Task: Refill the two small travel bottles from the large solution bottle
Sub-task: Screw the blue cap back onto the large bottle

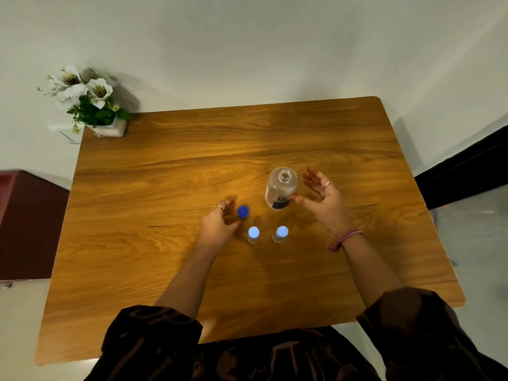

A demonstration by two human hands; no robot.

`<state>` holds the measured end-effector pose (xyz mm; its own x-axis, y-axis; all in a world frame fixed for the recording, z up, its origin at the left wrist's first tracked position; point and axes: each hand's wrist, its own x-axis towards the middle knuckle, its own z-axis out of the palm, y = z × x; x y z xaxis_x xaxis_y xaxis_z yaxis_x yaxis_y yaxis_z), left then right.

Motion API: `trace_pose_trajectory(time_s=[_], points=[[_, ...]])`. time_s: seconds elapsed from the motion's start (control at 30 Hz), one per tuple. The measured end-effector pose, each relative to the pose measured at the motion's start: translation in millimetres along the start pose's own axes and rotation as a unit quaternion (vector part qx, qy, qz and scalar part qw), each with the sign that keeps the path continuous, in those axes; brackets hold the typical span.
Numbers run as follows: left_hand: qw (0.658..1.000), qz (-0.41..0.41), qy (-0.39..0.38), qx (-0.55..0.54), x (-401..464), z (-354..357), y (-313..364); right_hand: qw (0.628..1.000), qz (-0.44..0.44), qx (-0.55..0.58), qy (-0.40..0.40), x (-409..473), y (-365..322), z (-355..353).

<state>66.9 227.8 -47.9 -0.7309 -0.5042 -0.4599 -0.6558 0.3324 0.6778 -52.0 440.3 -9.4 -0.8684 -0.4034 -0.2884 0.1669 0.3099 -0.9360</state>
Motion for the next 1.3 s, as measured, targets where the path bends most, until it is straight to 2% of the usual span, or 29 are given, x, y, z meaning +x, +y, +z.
trace_pose_trajectory(time_s=[0.13,0.23,0.37,0.53,0.8,1.1,1.3], points=[[0.999,0.002,-0.018,0.049,3.7,3.3,2.9,0.995,0.017,-0.021,-0.091,11.1,6.2,5.6],[0.998,0.012,-0.019,0.053,9.9,5.9,-1.5,0.992,0.041,-0.033,-0.118,15.8,10.7,10.7],[0.998,0.042,-0.016,0.047,20.0,9.9,-10.2,0.992,0.059,-0.042,-0.107,20.0,17.0,17.9],[0.998,0.051,0.001,0.048,25.2,16.1,-16.1,0.996,0.033,-0.034,-0.071,22.4,13.7,23.1],[0.987,0.037,-0.002,-0.154,17.6,-5.6,2.6,0.998,0.012,-0.021,-0.052,21.4,4.5,24.6],[0.914,0.155,-0.047,-0.373,0.4,-75.5,83.2,0.999,-0.025,0.025,-0.018,25.0,-47.5,17.8],[0.880,0.227,-0.066,-0.411,-24.4,-119.4,153.1,0.996,-0.083,0.005,-0.020,20.2,-107.3,10.9]])
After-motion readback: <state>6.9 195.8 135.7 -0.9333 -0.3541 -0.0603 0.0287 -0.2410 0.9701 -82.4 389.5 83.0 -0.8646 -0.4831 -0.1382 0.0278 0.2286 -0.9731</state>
